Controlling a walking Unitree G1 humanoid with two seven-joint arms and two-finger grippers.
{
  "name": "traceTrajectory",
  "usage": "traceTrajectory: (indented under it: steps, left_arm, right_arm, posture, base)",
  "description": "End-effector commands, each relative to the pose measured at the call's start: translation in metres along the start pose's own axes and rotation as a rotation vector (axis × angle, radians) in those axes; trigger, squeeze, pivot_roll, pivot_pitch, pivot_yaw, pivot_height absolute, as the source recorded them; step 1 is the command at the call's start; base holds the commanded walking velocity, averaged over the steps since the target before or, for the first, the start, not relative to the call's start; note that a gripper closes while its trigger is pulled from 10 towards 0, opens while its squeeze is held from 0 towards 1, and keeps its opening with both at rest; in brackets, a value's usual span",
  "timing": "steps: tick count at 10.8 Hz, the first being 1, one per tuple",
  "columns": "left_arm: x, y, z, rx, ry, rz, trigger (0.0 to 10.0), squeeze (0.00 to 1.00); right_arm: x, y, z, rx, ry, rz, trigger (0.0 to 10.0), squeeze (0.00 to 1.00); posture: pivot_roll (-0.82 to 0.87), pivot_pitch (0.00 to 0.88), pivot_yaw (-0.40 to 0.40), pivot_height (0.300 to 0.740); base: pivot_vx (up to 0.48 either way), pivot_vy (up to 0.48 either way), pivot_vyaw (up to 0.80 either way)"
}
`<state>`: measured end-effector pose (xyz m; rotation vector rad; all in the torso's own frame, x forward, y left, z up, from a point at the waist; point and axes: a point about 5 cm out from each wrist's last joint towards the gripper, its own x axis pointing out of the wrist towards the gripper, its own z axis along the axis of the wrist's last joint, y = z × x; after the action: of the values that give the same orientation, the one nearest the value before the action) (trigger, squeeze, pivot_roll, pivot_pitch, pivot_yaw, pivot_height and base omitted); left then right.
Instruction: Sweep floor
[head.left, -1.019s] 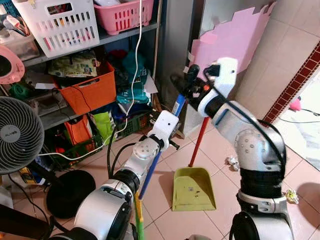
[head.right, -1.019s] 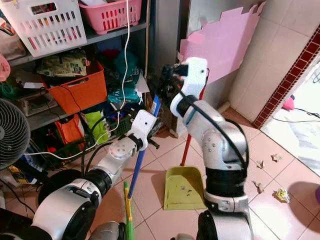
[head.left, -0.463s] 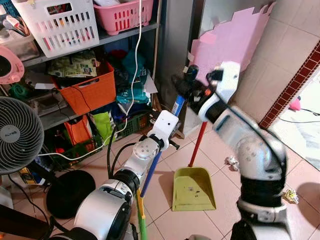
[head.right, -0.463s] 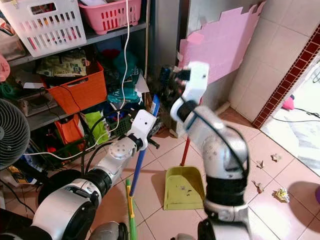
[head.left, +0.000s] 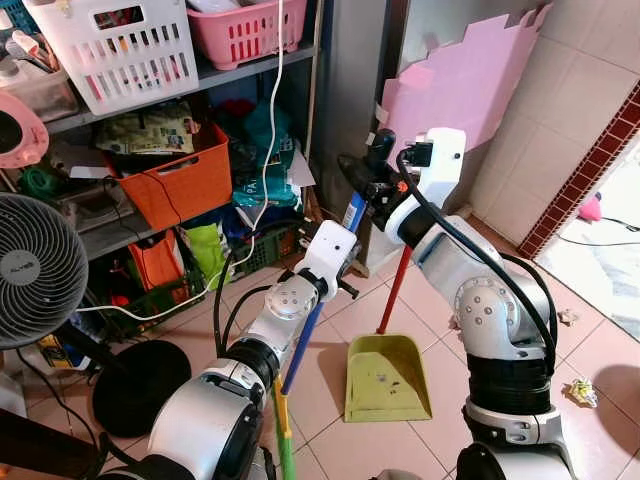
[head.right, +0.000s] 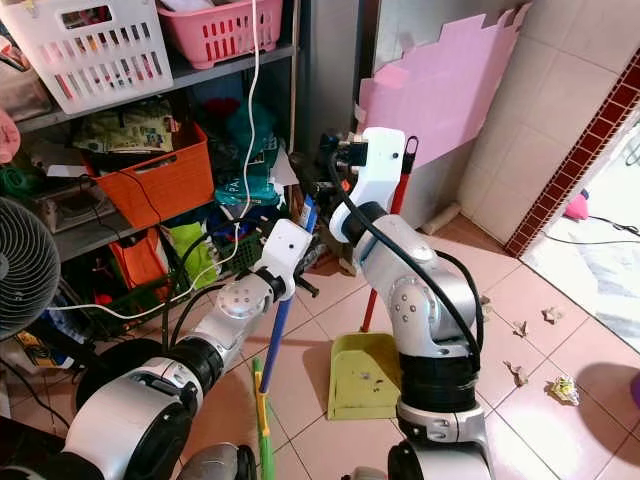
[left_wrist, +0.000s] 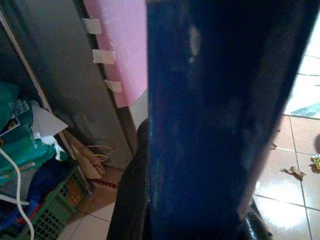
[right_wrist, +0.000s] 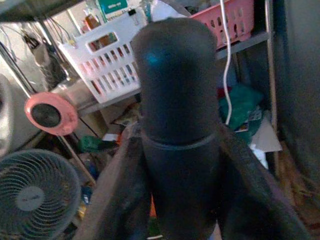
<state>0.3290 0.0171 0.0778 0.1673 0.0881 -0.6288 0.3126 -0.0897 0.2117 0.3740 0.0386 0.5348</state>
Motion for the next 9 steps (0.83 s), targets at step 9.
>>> traceTrajectory:
  steps: [9]
  left_arm:
    - [0.0114, -0.0171, 0.0201, 0.002, -0.065, -0.048, 0.0, 0.00]
  right_arm:
    - [0.0030, -0.0002, 0.0064, 0.016, -0.049, -0.007, 0.0, 0.00]
  posture:
    - [-0.21, 0.000, 0.038, 0.740]
  base:
    - [0.000, 0.000, 0.00]
